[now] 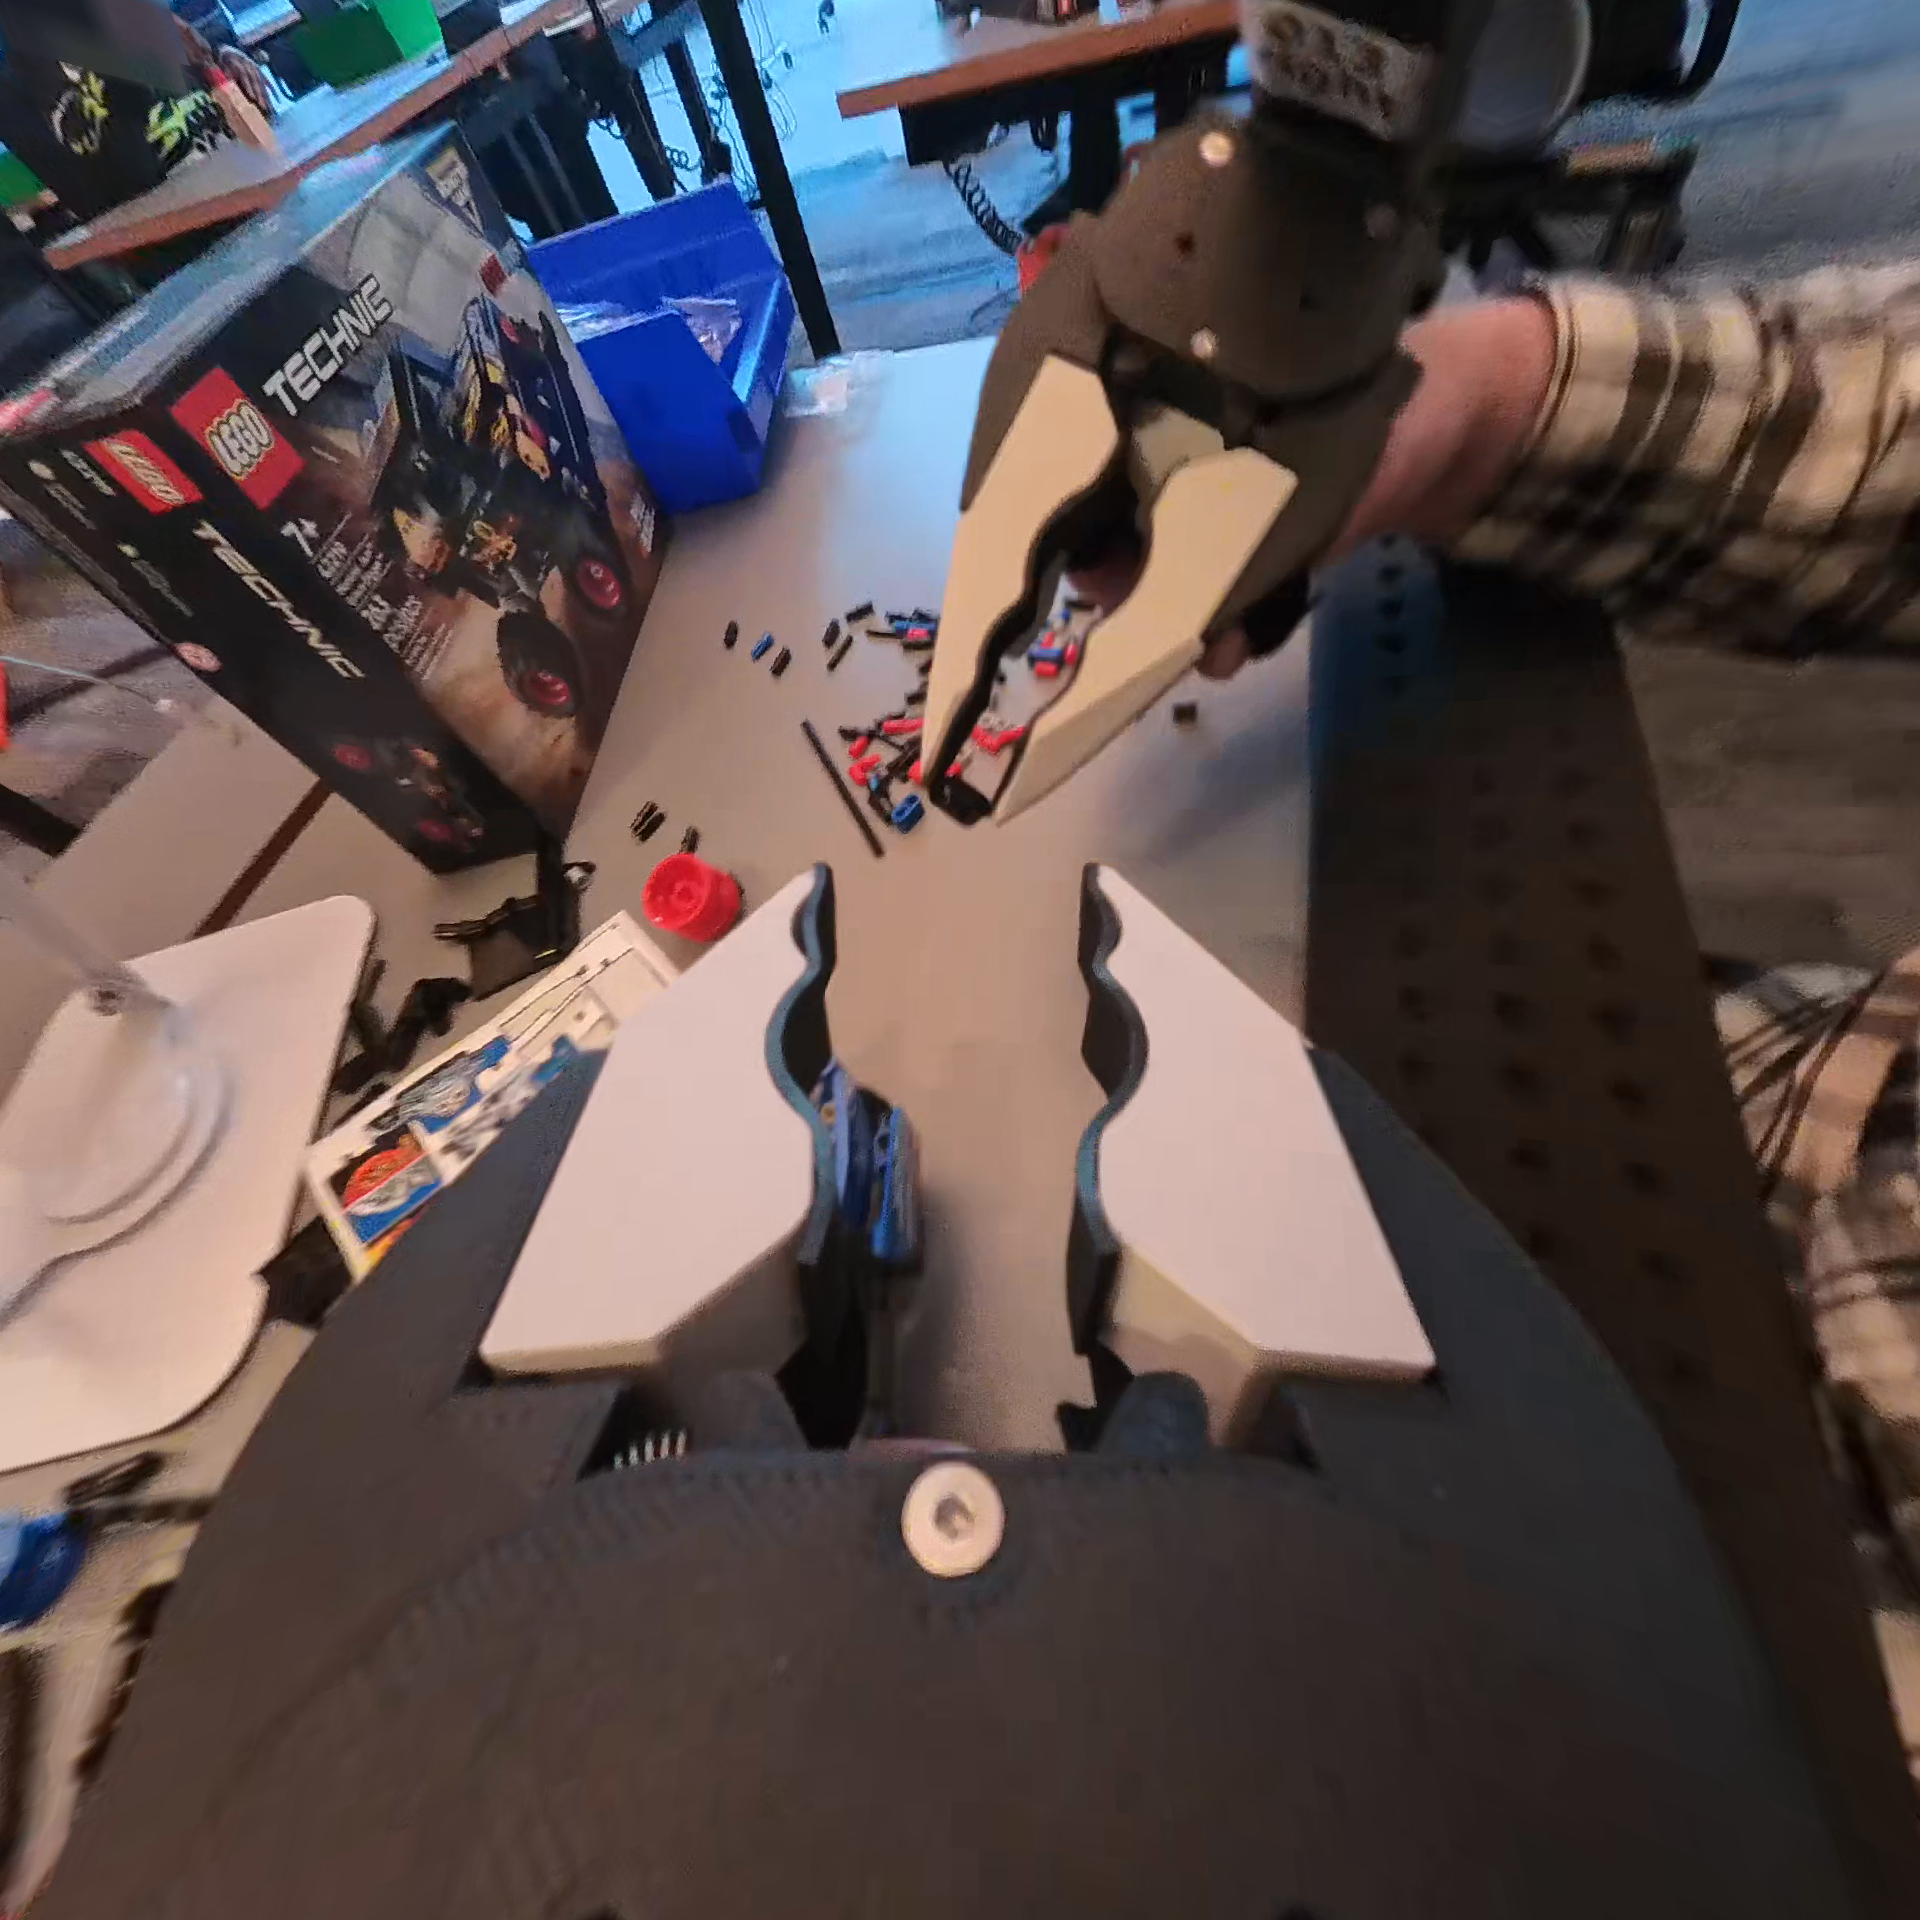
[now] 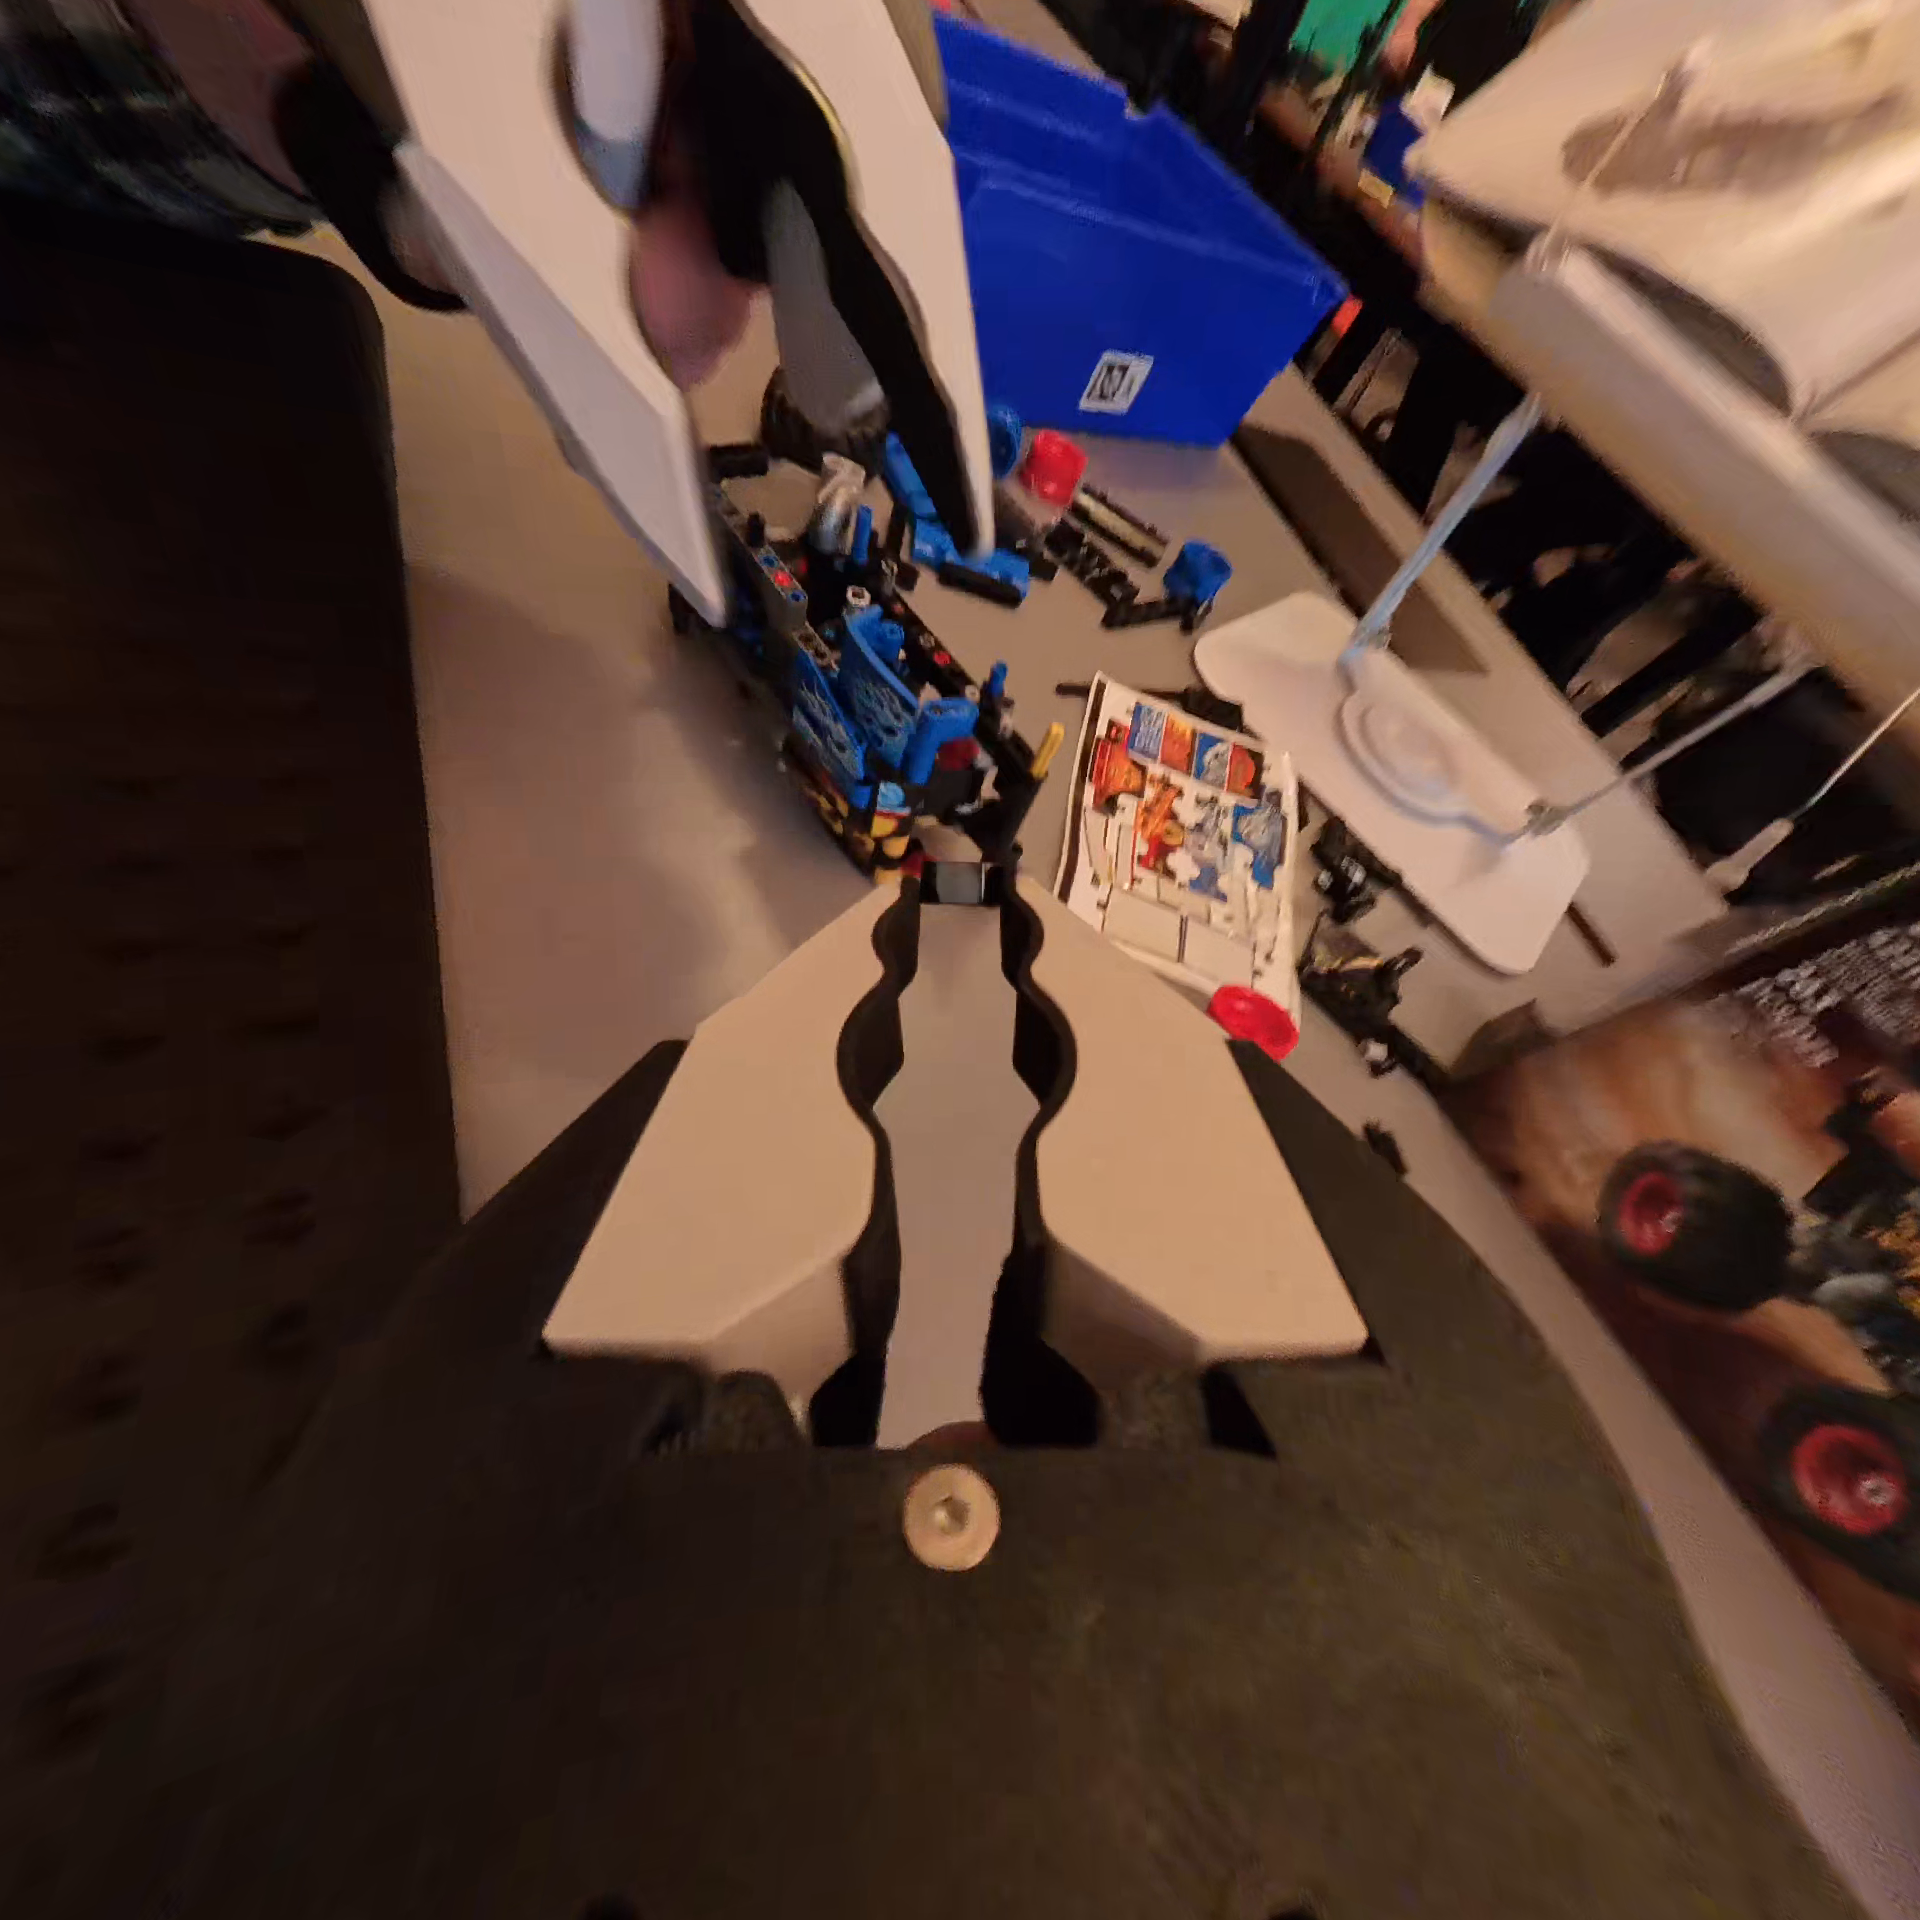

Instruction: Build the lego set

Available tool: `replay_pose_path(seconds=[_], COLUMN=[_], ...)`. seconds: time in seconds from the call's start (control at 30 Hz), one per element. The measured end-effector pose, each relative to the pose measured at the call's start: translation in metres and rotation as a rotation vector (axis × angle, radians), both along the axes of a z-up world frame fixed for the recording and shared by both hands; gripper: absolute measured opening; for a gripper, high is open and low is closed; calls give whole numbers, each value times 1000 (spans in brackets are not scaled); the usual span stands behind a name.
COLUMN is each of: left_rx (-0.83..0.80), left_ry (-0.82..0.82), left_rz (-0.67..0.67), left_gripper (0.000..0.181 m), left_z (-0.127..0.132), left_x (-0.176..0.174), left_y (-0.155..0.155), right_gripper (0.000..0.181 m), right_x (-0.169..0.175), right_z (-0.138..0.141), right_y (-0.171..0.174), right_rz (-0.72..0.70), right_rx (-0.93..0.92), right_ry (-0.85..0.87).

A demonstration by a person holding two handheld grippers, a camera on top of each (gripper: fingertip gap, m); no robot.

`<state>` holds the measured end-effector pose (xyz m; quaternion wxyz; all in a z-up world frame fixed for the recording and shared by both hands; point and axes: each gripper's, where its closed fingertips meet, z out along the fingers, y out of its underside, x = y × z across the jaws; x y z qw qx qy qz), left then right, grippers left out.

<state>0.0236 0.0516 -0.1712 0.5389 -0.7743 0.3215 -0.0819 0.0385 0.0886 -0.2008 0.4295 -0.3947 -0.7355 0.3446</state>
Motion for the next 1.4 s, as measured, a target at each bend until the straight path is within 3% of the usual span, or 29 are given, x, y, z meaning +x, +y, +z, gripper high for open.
replay_pose_path(seconds=[0.23, 0.57, 0.8, 1.23, 1.4], left_rx=[-82, -145, -142, -37, -25], left_ry=[-125, -334, -411, -399, -469], left_rz=[13, -68, -98, -92, -115], left_gripper=[32, 7, 6, 5, 5], left_z=[-7, 1, 8, 21, 29], left_x=[12, 21, 20, 14, 13], left_y=[16, 14, 13, 15, 14], right_gripper=[13, 13, 13, 17, 22], right_x=[-2, -5, -8, -12, -13], right_z=[27, 36, 42, 54, 61], right_y=[-15, -25, -26, -27, -32], right_rz=[10, -10, -56, -87, -81], right_rx=[215, 423, 508, 452, 409], right_ry=[178, 260, 303, 344, 373])
